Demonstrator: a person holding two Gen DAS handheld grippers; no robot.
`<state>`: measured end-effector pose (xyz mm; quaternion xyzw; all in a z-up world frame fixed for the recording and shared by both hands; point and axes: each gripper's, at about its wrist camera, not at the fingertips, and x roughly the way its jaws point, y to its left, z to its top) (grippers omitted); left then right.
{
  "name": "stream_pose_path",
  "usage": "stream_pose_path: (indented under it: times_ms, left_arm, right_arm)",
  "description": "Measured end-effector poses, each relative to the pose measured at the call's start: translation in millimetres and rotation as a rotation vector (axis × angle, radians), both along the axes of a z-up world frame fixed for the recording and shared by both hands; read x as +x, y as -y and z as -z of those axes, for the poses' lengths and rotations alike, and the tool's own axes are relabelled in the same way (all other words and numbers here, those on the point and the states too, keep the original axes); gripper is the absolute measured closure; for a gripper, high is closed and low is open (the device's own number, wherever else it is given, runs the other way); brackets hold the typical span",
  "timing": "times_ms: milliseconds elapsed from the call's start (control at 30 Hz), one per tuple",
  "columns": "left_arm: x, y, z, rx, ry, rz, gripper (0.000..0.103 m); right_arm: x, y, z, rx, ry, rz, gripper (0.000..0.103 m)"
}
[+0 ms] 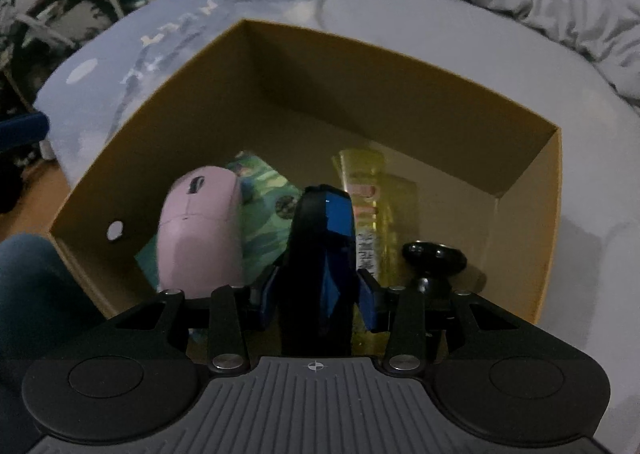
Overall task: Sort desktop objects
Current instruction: 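Lower the shaver into the box beside the yellow bottle, open right gripper, then withdraw the open right gripper up out of the box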
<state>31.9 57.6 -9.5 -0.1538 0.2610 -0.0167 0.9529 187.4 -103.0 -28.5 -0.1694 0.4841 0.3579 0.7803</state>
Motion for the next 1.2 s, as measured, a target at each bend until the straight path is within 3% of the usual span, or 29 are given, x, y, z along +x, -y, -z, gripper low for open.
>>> stream_pose_path:
  times_ms: [400,667,700,867,1200]
  left_arm:
    - [8.1,1.2,5.1,0.010,-0.026,0.005,0.000]
    - [8.2,5.6,5.9,0.037,-0.033,0.011,0.000]
    - [8.2,6.0,6.2,0.039,-0.034,0.012,0.000]
    - [7.4,7.3,4.6,0.041,-0.036,0.011,0.000]
    - [4.7,11.6,2.7,0.063,-0.029,0.017,0.000]
  right_arm:
    - [12.2,5.1,10.3,-0.042,0.024,0.030,0.056]
    - [4.0,18.0,2.3,0.009,0.044,0.060,0.054]
    - [2.5,19.7,0.6,0.016,0.047,0.061,0.053]
    - [-8.5,29.4,-11.5,0.050,0.078,0.078,0.025]
    - [-39.4,59.1,-40.4,0.145,0.132,0.120,0.010]
